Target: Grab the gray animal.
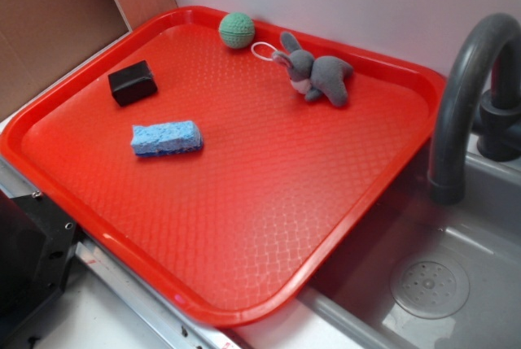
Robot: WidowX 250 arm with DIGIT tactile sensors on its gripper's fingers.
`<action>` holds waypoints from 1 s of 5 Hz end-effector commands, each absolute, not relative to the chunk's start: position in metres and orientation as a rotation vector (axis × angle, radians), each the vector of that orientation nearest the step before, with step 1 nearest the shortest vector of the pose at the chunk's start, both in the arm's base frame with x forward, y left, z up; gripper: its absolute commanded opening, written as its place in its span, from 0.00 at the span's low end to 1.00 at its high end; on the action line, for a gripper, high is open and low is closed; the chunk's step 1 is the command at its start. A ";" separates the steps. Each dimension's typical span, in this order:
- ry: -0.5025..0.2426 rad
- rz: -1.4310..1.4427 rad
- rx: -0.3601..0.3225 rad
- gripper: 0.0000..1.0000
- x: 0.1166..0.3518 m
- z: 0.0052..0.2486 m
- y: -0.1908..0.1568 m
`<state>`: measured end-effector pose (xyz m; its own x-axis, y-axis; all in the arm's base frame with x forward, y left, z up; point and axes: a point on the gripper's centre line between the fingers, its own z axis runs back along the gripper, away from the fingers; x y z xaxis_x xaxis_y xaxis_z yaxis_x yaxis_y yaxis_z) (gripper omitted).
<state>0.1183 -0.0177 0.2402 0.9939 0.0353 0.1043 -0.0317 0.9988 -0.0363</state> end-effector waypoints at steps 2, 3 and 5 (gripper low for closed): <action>-0.141 -0.302 0.092 1.00 0.212 0.200 -0.037; -0.188 -0.552 0.118 1.00 0.257 0.173 -0.044; -0.226 -0.666 0.098 1.00 0.319 0.140 -0.062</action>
<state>0.3138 -0.0505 0.1186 0.7869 -0.6056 0.1182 0.5941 0.7954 0.1203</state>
